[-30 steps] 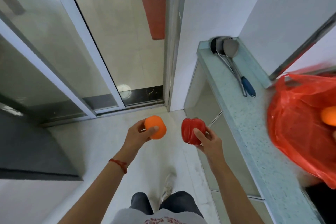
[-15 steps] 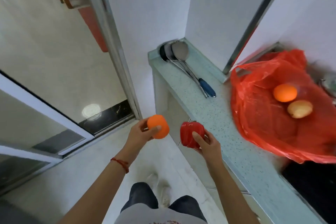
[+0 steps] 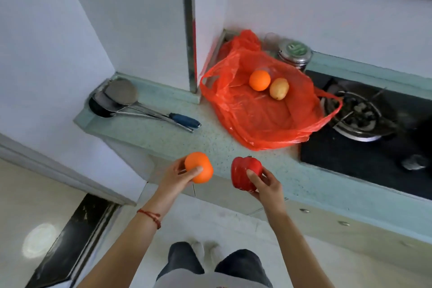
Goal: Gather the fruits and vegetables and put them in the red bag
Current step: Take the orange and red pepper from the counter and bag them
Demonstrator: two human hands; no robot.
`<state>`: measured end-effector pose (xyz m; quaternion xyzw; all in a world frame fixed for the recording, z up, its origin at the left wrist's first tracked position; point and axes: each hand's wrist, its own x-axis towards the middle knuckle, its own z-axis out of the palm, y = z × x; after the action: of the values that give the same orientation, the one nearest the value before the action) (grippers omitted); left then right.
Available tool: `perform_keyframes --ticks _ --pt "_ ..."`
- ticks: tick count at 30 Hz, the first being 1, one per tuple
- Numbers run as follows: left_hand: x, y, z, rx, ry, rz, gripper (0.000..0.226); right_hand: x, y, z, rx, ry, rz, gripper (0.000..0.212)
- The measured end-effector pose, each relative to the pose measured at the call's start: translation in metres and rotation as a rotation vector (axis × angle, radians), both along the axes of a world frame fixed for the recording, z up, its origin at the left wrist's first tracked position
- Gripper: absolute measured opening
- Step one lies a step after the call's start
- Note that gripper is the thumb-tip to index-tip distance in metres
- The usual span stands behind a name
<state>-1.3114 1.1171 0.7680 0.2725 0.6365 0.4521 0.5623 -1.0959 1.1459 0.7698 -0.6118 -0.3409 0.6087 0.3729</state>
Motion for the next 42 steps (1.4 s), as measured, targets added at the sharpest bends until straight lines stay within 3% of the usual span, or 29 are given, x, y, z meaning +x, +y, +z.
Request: perform_keyframes --ticks 9,14,20,25,27,30,32,35,37,40,42 --pt "0.028 0.049 -0.003 0.033 -0.044 -0.155 0.07 0.029 0.005 -0.001 0.017 0.013 -0.211 0.051" --pt "0.044 0.085 -0.006 0.046 -0.041 -0.181 0.057 0.043 0.034 -0.001 0.057 0.005 -0.196 0.044" --pt "0.066 0.141 -0.001 0.062 -0.035 -0.183 0.073 0.064 0.096 0.004 0.096 0.031 -0.156 0.044" --pt "0.082 0.189 0.0 0.058 -0.054 -0.167 0.048 0.079 0.151 0.007 0.099 0.025 -0.155 0.035" --pt "0.087 0.206 -0.002 0.054 -0.052 -0.158 0.053 0.082 0.169 0.007 0.096 0.01 -0.14 0.028" --pt "0.093 0.23 -0.004 0.052 -0.002 -0.159 0.079 0.083 0.192 0.004 0.085 -0.022 -0.128 0.02" --pt "0.097 0.246 -0.006 0.045 0.025 -0.17 0.083 0.083 0.206 0.002 0.078 -0.064 -0.126 0.027" --pt "0.102 0.273 -0.009 0.047 0.093 -0.18 0.058 0.082 0.227 -0.002 0.068 -0.123 -0.135 0.034" --pt "0.103 0.29 -0.013 0.057 0.16 -0.198 0.057 0.08 0.239 -0.008 0.053 -0.173 -0.142 0.032" --pt "0.104 0.31 -0.02 0.059 0.248 -0.225 0.069 0.073 0.255 -0.015 0.007 -0.275 -0.138 0.069" --pt "0.105 0.321 -0.024 0.052 0.329 -0.249 0.061 0.07 0.262 -0.02 -0.002 -0.36 -0.123 0.087"
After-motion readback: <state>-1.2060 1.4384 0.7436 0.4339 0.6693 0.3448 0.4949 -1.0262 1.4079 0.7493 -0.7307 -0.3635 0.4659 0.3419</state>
